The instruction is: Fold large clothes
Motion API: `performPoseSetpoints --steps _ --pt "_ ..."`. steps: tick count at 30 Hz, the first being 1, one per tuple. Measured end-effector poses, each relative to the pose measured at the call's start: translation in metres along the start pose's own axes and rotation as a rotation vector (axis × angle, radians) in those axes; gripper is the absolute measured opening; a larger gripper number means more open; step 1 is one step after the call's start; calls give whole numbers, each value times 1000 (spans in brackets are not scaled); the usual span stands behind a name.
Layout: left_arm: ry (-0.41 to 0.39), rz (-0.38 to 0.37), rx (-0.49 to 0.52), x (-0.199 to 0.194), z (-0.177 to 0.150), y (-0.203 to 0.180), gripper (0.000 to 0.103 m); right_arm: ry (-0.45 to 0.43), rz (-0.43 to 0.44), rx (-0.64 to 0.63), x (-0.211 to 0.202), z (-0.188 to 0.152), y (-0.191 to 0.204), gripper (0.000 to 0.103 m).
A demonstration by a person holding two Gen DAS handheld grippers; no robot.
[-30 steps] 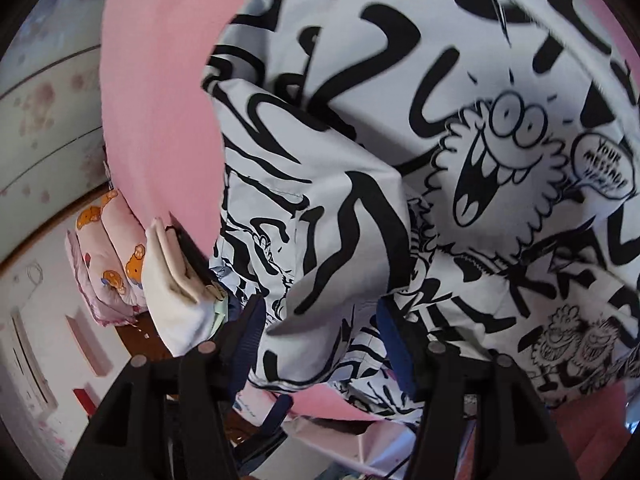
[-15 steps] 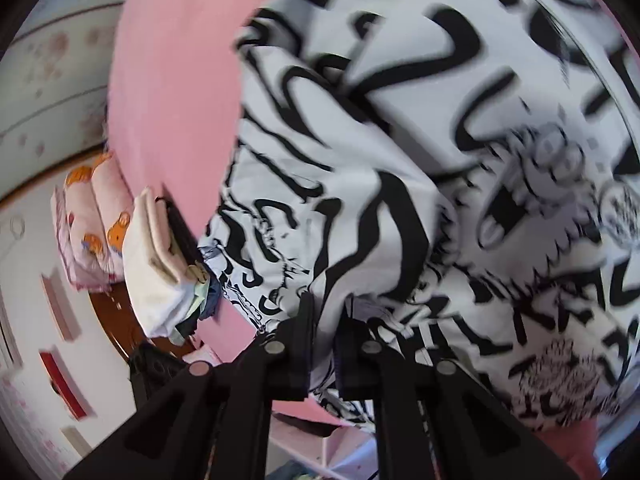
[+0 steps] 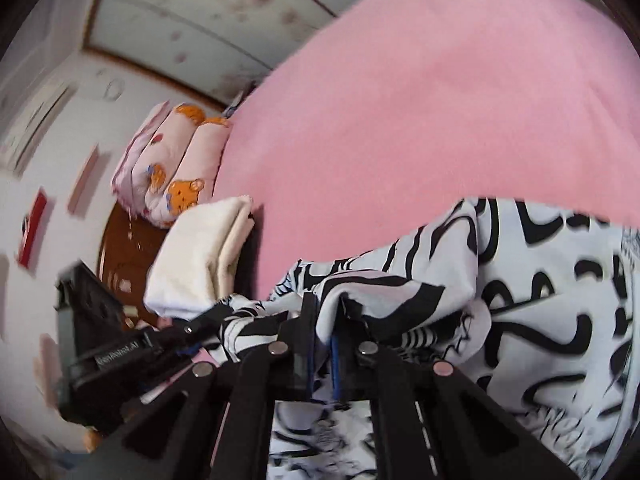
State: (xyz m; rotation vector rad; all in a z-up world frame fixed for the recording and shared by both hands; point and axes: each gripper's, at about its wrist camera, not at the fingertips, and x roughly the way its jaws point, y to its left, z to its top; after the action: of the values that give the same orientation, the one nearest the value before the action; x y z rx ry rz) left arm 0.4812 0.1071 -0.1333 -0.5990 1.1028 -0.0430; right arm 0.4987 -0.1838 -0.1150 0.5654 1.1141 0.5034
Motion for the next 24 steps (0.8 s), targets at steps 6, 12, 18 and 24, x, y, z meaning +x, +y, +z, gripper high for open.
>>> performPoseSetpoints --steps 6,12,18,24 --pt "25 2 63 12 -62 27 12 55 -41 58 7 -53 -35 5" --pt "99 78 145 23 -123 45 11 158 -138 134 7 -114 -70 5" --pt "193 152 137 45 -156 67 13 202 -213 197 15 -132 -91 5" --pt "222 128 12 58 -165 93 20 244 -293 109 23 -132 -89 6"
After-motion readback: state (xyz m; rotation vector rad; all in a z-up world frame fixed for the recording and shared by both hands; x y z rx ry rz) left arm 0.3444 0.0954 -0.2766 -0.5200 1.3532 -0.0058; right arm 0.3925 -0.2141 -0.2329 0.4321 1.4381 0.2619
